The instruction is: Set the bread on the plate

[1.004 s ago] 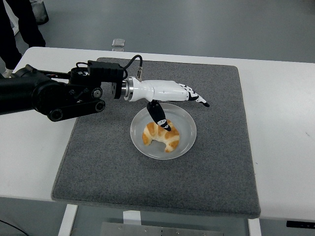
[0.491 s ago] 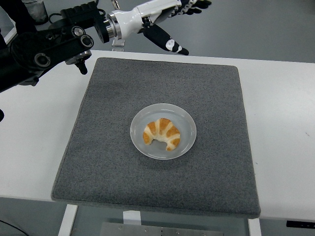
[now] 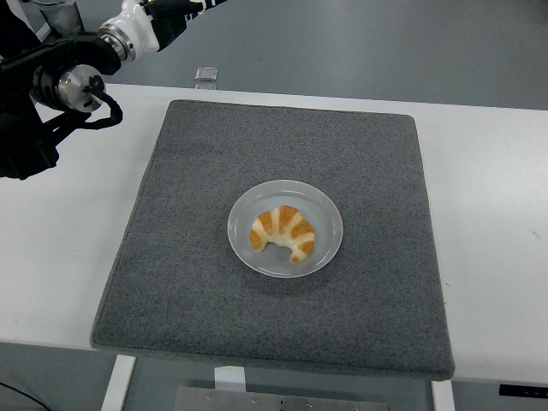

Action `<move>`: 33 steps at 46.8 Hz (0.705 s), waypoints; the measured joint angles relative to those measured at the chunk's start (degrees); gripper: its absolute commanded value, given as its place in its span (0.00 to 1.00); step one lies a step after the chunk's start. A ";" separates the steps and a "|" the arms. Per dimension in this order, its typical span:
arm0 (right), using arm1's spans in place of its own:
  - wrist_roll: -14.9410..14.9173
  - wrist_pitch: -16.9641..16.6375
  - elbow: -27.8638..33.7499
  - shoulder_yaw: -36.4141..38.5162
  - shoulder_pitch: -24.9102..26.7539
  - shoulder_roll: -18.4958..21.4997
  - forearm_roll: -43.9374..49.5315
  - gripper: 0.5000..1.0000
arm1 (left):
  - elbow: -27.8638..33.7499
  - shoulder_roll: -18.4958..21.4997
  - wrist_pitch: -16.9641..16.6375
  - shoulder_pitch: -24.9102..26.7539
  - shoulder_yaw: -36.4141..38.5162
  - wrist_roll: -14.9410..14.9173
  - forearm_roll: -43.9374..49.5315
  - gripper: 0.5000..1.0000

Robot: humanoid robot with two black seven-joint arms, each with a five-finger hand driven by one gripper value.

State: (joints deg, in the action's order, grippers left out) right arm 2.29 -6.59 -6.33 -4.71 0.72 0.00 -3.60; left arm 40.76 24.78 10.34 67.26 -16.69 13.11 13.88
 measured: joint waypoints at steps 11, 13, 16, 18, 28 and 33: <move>0.00 0.10 -0.29 0.00 0.08 0.00 0.01 0.90 | 0.85 -0.09 0.05 -12.63 -18.40 -0.02 3.37 0.99; -0.01 -0.08 -0.69 -0.10 0.28 0.00 0.06 0.90 | 1.07 -0.26 0.05 -14.16 -20.06 0.01 3.36 0.99; -0.01 0.10 -0.78 -0.12 0.37 0.00 0.09 0.90 | 1.17 -0.43 0.20 -15.66 -20.74 0.04 3.34 0.99; 0.00 0.14 -0.80 -0.11 0.36 0.00 0.09 0.90 | 1.18 -0.61 0.29 -16.36 -20.93 0.06 3.35 0.99; 0.00 0.19 -0.24 -0.02 0.07 0.00 0.36 0.90 | 0.95 -2.35 1.55 -19.51 -21.38 0.60 3.43 0.99; 0.00 0.18 -0.09 0.12 0.08 0.00 0.26 0.90 | 0.92 -3.03 1.76 -20.41 -21.38 0.88 3.42 0.99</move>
State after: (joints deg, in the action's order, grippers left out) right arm 2.28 -6.41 -6.42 -4.59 0.80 0.00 -3.35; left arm 41.68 21.75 12.09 46.85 -38.06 13.99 17.31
